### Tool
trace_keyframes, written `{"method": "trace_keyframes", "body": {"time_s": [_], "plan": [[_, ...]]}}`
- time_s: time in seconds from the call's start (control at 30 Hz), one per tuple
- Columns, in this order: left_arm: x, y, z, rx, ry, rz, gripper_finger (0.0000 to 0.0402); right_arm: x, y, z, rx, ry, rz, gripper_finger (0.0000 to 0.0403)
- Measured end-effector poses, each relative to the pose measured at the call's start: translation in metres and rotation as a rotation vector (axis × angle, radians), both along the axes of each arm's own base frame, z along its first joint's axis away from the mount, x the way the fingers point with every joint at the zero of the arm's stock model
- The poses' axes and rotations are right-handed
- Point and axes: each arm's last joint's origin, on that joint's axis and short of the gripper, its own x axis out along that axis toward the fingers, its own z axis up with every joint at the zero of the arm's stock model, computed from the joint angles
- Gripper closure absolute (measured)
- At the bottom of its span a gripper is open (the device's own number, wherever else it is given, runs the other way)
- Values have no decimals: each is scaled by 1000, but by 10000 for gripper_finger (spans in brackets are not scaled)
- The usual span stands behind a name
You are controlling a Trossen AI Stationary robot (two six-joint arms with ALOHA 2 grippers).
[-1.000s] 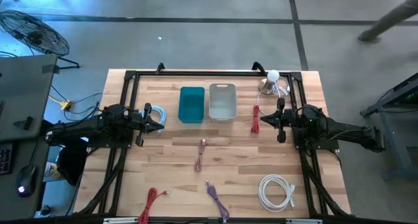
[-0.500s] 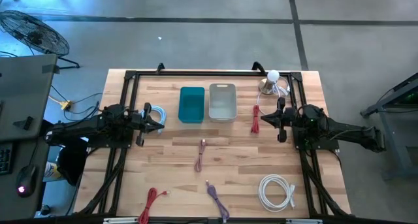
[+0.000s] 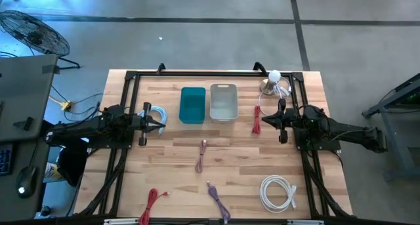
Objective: Pick & Place USB Port
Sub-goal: Put the top charger cable into the blue bin
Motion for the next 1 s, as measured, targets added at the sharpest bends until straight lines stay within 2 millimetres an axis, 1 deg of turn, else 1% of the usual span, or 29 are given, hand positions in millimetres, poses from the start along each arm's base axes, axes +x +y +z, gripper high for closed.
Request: {"method": "trace_keyframes", "body": {"time_s": [0.1, 0.27, 0.33, 0.47, 0.6, 0.73, 0.83, 1.0], "plan": [[0, 1, 0, 88, 0, 34, 401, 0, 0, 0, -1, 2, 0, 398], [0, 1, -1, 88, 10, 43, 401, 0, 0, 0, -12, 2, -3, 398], [0, 1, -1, 110, 13, 44, 401, 0, -1, 0, -46, 6, -23, 398], [0, 2, -2, 136, 27, 59, 401, 0, -2, 0, -53, 9, -70, 398], [0, 2, -2, 159, 31, 75, 401, 0, -1, 0, -61, 9, -38, 398], [0, 2, -2, 160, 32, 74, 401, 0, 0, 1, -123, -1, -12, 398], [0, 2, -2, 159, 33, 76, 401, 0, 1, 9, -150, -41, -40, 398], [0, 2, -2, 168, 32, 82, 401, -4, 2, 34, -141, -45, -109, 391]]}}
